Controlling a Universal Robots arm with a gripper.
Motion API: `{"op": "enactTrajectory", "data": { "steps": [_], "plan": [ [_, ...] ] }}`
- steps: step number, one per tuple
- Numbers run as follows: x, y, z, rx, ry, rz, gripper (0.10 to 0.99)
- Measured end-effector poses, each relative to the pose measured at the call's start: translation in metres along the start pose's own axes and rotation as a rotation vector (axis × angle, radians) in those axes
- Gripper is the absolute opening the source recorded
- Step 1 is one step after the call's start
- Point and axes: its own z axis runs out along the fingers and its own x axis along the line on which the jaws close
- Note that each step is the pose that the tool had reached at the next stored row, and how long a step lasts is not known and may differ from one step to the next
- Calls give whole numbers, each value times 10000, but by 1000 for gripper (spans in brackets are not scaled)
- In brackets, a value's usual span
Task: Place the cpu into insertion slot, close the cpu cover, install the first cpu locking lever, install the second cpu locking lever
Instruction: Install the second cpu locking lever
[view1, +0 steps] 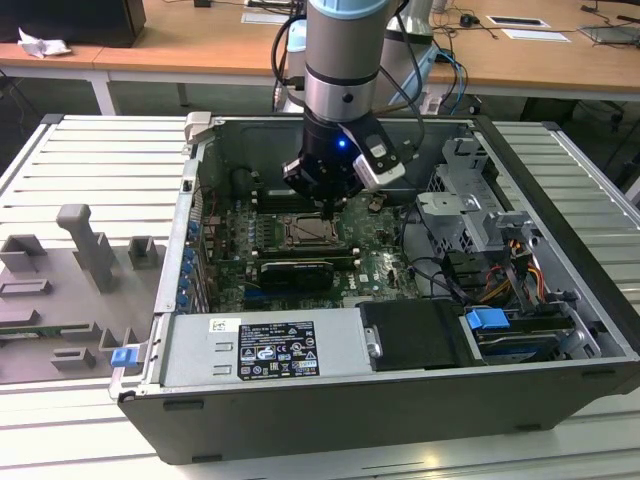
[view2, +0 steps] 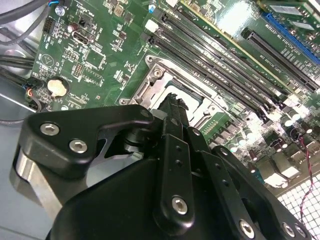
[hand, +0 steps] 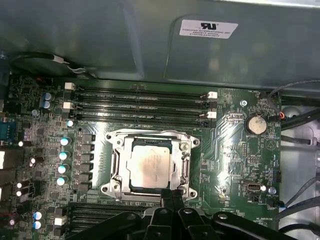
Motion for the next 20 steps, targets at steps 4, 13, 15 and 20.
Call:
{"op": "enactTrajectory", "data": {
  "steps": [4,13,15,20],
  "plan": [
    [1,-16,-1,0,0,0,106],
    [4,-59,-6,1,1,0,106],
    [3,-59,-22,2,1,0,106],
    [4,-96,-84,3,0,0,106]
  ]
}}
